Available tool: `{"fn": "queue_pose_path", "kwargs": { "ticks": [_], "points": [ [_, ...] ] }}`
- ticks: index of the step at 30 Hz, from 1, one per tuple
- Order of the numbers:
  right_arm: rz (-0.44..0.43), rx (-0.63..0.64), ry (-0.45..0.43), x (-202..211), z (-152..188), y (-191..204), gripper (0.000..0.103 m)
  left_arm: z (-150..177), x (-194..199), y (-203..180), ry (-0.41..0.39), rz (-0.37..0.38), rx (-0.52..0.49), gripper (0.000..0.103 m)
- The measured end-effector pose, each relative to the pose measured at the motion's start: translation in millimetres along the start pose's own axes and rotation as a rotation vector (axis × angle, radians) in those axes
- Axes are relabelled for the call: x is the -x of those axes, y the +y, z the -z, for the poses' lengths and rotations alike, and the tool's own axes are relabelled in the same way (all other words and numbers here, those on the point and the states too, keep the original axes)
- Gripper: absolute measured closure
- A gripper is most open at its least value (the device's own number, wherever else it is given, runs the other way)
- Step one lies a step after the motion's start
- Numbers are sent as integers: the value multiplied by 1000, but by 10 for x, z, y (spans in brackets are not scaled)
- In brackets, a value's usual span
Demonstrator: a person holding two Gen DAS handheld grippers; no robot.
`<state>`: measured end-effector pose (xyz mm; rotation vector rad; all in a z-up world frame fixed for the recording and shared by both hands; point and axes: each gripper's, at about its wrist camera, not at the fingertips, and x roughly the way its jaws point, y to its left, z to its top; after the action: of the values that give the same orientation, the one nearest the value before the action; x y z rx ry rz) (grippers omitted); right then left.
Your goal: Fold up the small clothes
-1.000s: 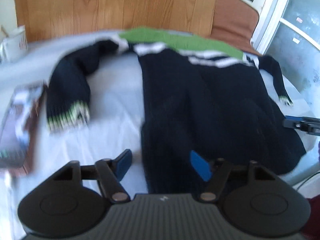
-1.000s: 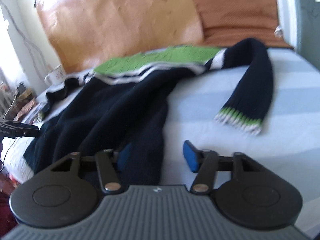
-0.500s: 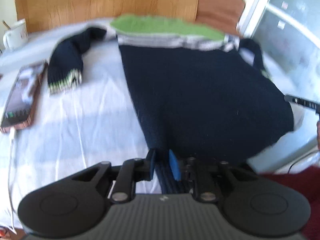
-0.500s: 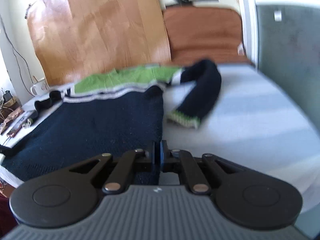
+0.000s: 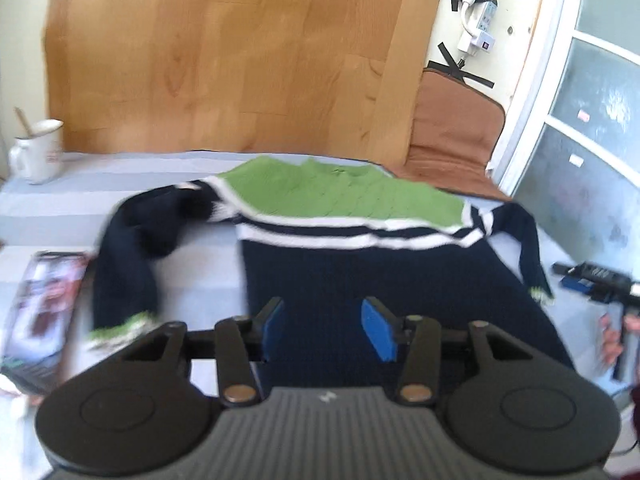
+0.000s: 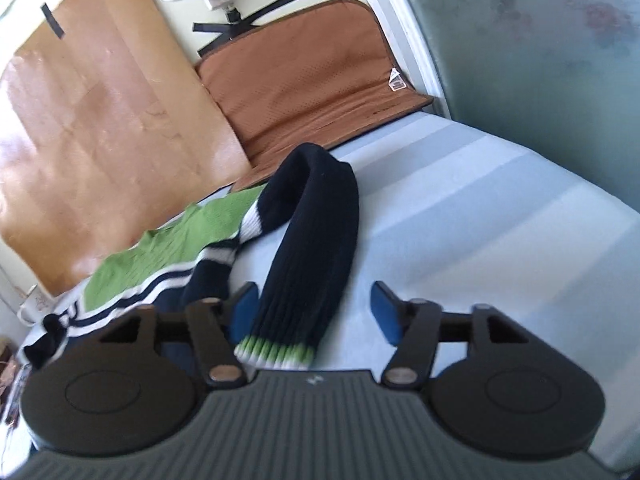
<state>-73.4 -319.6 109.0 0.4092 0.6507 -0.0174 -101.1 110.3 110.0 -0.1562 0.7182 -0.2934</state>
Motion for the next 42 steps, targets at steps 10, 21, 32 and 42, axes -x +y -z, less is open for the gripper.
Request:
{"fn": "queue_pose_path", "kwargs": {
  "ticks": [10, 21, 32, 42],
  "points": [
    [316, 238, -133, -226, -526, -27, 98, -121, -1150, -24, 103, -61, -11, 59],
    [-171, 89, -190, 337, -1537, 802, 98, -73, -1125, 239, -6, 95, 75, 45],
    [-549, 254, 236, -542, -1188, 2736, 57, -90, -1068, 648, -48, 153, 265, 45],
    [-180, 306, 101, -593, -1156, 1493, 56, -121, -1107, 710, -18, 235, 316, 20]
  ]
}}
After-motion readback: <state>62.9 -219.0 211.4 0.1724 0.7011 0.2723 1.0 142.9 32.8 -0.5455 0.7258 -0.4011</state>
